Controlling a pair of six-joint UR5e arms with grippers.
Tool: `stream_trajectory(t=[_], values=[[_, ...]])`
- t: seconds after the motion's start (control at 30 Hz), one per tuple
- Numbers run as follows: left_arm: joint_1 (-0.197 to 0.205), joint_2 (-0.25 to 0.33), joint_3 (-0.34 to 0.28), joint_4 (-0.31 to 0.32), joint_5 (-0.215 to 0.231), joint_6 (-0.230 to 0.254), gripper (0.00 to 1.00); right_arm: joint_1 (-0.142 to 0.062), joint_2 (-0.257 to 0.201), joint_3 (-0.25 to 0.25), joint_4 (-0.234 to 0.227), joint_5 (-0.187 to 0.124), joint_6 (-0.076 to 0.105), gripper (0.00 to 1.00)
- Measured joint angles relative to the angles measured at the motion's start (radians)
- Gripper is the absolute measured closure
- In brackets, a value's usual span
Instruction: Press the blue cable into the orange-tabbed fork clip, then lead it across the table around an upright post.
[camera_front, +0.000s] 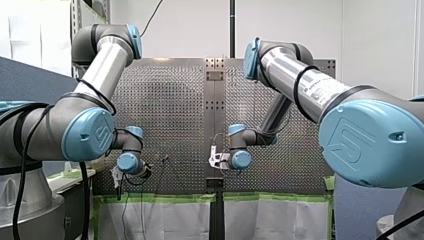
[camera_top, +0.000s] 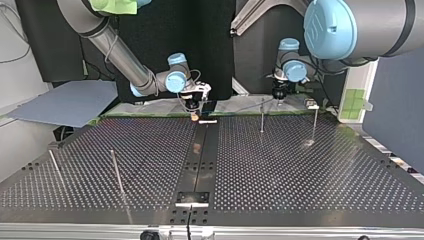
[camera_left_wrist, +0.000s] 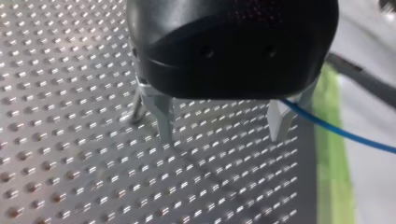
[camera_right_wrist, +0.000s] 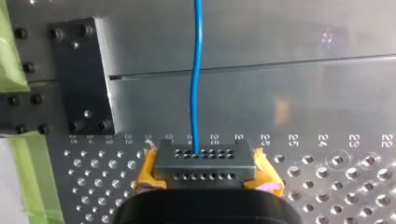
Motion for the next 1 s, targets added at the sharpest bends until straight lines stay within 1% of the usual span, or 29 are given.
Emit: stream_trajectory(t=[0.17, 0.3, 0.5, 0.67, 0.8, 1.0], values=[[0.003, 0.002, -0.037, 0.016, 0.031, 0.002, 0.00, -0.001, 0.000, 0.000, 0.016, 0.000, 0.000, 1.00], [0.005, 0.015, -0.073, 0.050, 0.037, 0.002, 0.00, -0.001, 0.000, 0.000, 0.020, 0.000, 0.000, 1.00], [0.004, 0.056, -0.125, 0.109, 0.048, 0.000, 0.00, -0.001, 0.000, 0.000, 0.024, 0.000, 0.000, 1.00], [-0.005, 0.103, -0.168, 0.155, 0.091, 0.011, 0.00, -0.001, 0.001, 0.000, 0.025, 0.000, 0.000, 1.00], [-0.010, 0.121, -0.179, 0.166, 0.121, 0.026, 0.00, -0.002, 0.001, 0.000, 0.025, 0.000, 0.000, 1.00], [-0.017, 0.125, -0.181, 0.167, 0.128, 0.045, 0.00, -0.002, 0.001, 0.000, 0.027, 0.000, 0.003, 1.00]])
